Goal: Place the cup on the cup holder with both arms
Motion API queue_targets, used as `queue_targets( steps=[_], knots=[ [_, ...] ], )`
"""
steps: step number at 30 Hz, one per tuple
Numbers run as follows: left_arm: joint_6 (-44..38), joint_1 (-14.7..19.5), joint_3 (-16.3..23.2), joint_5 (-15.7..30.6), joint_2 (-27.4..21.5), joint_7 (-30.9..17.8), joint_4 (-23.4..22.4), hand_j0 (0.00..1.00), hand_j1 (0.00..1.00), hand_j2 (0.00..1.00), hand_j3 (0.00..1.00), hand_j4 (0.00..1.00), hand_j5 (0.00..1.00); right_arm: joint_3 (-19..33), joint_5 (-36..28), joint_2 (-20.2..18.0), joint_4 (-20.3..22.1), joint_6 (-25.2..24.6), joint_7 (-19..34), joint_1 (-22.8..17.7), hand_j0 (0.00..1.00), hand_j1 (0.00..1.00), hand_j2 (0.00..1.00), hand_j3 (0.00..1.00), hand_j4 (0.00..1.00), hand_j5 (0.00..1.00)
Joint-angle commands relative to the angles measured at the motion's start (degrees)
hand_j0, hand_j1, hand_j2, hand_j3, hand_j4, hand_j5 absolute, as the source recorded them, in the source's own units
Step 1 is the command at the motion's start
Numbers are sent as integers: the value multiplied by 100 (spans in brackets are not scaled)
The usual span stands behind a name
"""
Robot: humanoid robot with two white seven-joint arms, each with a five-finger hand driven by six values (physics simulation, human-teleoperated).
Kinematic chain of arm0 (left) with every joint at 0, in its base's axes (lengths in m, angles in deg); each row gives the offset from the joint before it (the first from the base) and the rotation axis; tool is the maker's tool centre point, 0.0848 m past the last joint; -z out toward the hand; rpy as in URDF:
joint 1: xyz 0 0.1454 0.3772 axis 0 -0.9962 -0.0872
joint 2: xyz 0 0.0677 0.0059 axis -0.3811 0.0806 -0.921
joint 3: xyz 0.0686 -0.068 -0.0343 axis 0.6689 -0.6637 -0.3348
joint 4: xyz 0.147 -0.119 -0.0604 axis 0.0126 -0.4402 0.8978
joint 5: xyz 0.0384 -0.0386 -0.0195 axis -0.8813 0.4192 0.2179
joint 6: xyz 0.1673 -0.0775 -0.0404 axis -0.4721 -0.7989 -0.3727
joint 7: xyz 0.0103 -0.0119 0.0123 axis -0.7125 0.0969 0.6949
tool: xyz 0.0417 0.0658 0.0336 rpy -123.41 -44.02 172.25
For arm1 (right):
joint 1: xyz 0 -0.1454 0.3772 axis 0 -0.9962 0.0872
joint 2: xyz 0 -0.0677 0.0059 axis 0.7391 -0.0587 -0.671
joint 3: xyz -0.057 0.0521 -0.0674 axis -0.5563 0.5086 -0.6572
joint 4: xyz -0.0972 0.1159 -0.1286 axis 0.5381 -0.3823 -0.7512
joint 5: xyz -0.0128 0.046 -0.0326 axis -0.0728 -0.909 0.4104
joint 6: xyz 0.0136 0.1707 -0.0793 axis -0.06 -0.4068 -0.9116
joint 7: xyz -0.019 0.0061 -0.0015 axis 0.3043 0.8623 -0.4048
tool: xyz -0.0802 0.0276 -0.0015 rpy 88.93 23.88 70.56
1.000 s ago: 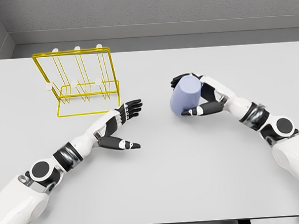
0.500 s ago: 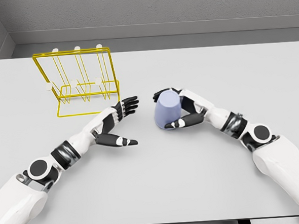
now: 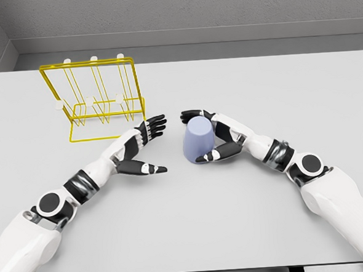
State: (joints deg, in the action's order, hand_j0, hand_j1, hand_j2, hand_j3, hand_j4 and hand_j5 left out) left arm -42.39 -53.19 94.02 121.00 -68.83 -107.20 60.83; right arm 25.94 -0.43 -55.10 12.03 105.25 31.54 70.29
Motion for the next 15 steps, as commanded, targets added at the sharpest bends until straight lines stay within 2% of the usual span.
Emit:
queue_targets(
  steps=[1,9,13,15],
  knots=[
    [4,0,-31,-8,21,-3,-16,100,100,100,100,100,100,3,-30,-6,8,10,0,0,100,100,100,100,100,100],
    [4,-9,-40,-88,65,5,-7,100,100,100,100,100,100,47,-30,-129,-80,10,0,79,100,100,100,100,100,100],
    [-13,0,-31,-105,215,5,-59,100,100,100,100,100,100,65,-38,-393,-107,19,0,97,100,100,100,100,100,100],
    [-13,0,-31,-227,302,5,-86,100,100,100,100,100,100,65,-38,-656,-107,19,0,132,100,100,100,100,100,100]
  ],
)
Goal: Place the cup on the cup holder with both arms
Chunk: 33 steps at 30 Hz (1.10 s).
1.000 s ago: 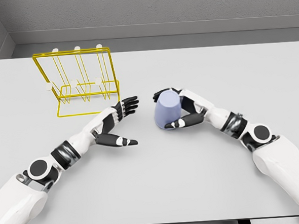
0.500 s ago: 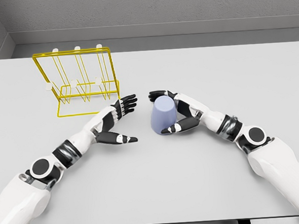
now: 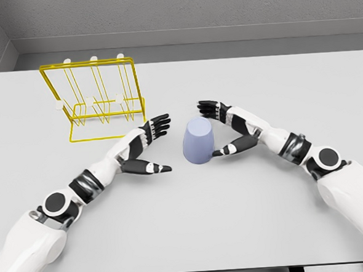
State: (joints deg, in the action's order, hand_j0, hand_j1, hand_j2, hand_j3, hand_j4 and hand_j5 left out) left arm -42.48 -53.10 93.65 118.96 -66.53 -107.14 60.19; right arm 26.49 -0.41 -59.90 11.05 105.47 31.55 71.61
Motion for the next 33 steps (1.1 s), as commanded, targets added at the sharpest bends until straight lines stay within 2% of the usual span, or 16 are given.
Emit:
queue_targets(
  steps=[1,3,7,9,12,15,16,17,18,19,20,21,22,24,25,33],
  knots=[
    [5,0,-38,-314,177,-1,-30,100,100,100,100,100,100,11,-40,-360,-8,14,0,0,100,100,100,100,100,100],
    [5,-9,-109,-341,239,-1,-66,100,100,100,100,100,100,168,-40,-729,19,84,0,62,100,100,100,100,100,100],
    [5,18,-161,-578,292,8,-83,100,100,100,100,100,100,318,-49,-932,54,596,0,501,100,100,100,100,100,100],
    [-13,18,-214,-587,353,8,-118,100,100,100,100,100,100,160,-49,-1046,28,596,0,510,100,100,100,100,100,100],
    [-13,185,-214,-587,485,-1,-373,100,100,100,100,100,100,125,-58,-1608,10,596,0,536,100,100,100,100,100,100],
    [-13,246,-197,-596,547,-9,-417,100,100,100,100,100,100,46,-40,-1696,10,596,0,501,100,100,100,100,100,100],
    [-13,246,-179,-596,547,-9,-417,100,100,100,100,100,100,19,-31,-1863,36,596,0,527,100,100,100,100,100,100],
    [-4,246,-135,-604,555,-18,-417,100,100,100,100,100,100,37,354,-1890,27,596,0,554,100,100,100,100,100,100],
    [-4,246,-126,-604,635,-18,-417,100,100,100,100,100,100,125,1206,-1899,19,596,0,641,100,100,100,100,100,100],
    [-4,246,-118,-613,661,-18,-417,100,100,100,100,100,100,134,1874,-1899,45,596,-431,712,100,100,100,100,100,100],
    [-4,246,-118,-639,696,-18,-417,100,100,100,100,100,100,142,2420,-1942,80,596,-1205,808,100,100,100,100,100,100],
    [-4,246,-118,-745,722,-18,-426,100,100,100,100,100,100,160,2868,-2179,176,596,-1741,852,100,100,100,100,100,100],
    [-13,246,-118,-754,784,-18,-435,100,100,100,100,100,100,318,3264,-2320,379,596,-2032,844,100,100,100,100,100,100],
    [-13,246,-118,-763,802,-18,-452,100,100,100,100,100,100,591,3976,-2268,414,596,-2067,967,100,100,100,100,100,100],
    [-13,255,-118,-763,810,-18,-452,100,100,100,100,100,100,740,4205,-2259,414,596,-2050,1046,100,100,100,100,100,100],
    [-13,352,-170,-745,810,-27,-619,100,100,100,100,100,100,758,4477,-2294,449,596,-2006,1011,100,100,100,100,100,100]
  ],
)
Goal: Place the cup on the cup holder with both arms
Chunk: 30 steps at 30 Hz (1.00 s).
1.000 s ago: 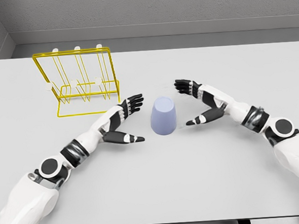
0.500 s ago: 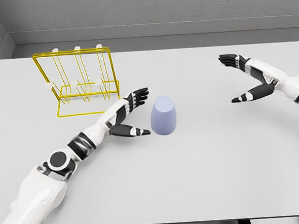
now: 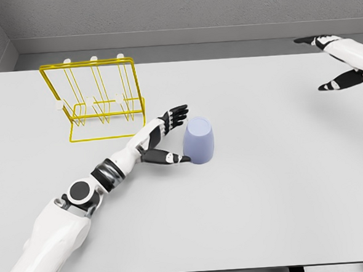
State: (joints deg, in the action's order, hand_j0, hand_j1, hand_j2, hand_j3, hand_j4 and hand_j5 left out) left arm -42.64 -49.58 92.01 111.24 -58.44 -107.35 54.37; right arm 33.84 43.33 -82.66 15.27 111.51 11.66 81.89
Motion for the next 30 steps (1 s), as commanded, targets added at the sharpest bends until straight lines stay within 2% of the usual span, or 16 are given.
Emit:
queue_targets(
  steps=[1,4,7,11,19,22,30],
  knots=[
    [3,0,-6,27,2,-6,-38,100,100,100,100,100,100,31,103,-62,27,-8,-18,9,100,100,100,100,100,100],
    [3,0,-15,27,2,-6,-38,100,100,100,100,100,100,31,103,-36,0,-8,-18,-9,100,100,100,100,100,100],
    [3,0,-15,18,11,-6,-38,100,100,100,100,100,100,40,112,149,-17,-8,-18,-35,100,100,100,100,100,100],
    [12,9,47,1,28,-6,-38,100,100,100,100,100,100,233,103,166,-61,-8,-18,-70,100,100,100,100,100,100],
    [3,26,47,1,151,-6,-46,100,100,100,100,100,100,224,103,79,-79,-8,-18,-264,100,100,100,100,100,100],
    [3,26,47,-149,195,-6,-46,100,100,100,100,100,100,224,103,114,-79,-8,-18,-264,100,100,100,100,100,100],
    [3,35,47,-157,230,-6,-55,100,100,100,100,100,100,225,103,158,-35,-8,-18,-255,100,100,100,100,100,100]
  ],
)
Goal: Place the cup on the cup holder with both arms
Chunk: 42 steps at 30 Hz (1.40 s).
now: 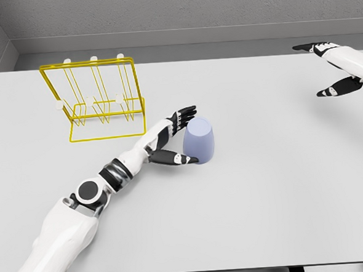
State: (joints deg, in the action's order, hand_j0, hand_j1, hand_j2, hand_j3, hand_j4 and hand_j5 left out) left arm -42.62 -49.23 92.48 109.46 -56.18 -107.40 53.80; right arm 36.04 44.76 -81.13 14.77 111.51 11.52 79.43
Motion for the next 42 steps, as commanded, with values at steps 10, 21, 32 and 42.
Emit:
queue_targets(
  steps=[10,21,32,42],
  knots=[
    [-8,9,-1,-24,92,0,-59,100,100,100,100,100,100,13,-40,4,24,-8,-3,-9,100,100,100,100,100,100],
    [1,53,-1,-24,153,0,-138,100,100,100,100,100,100,4,-40,13,24,-8,-3,-18,100,100,100,100,100,100],
    [1,44,8,-111,242,0,-156,100,100,100,100,100,100,4,-40,13,15,-8,-3,-9,100,100,100,100,100,100],
    [18,44,8,-94,294,-9,-156,72,72,72,72,72,72,4,-40,4,-2,-8,-3,-18,100,100,100,100,100,100]
  ],
)
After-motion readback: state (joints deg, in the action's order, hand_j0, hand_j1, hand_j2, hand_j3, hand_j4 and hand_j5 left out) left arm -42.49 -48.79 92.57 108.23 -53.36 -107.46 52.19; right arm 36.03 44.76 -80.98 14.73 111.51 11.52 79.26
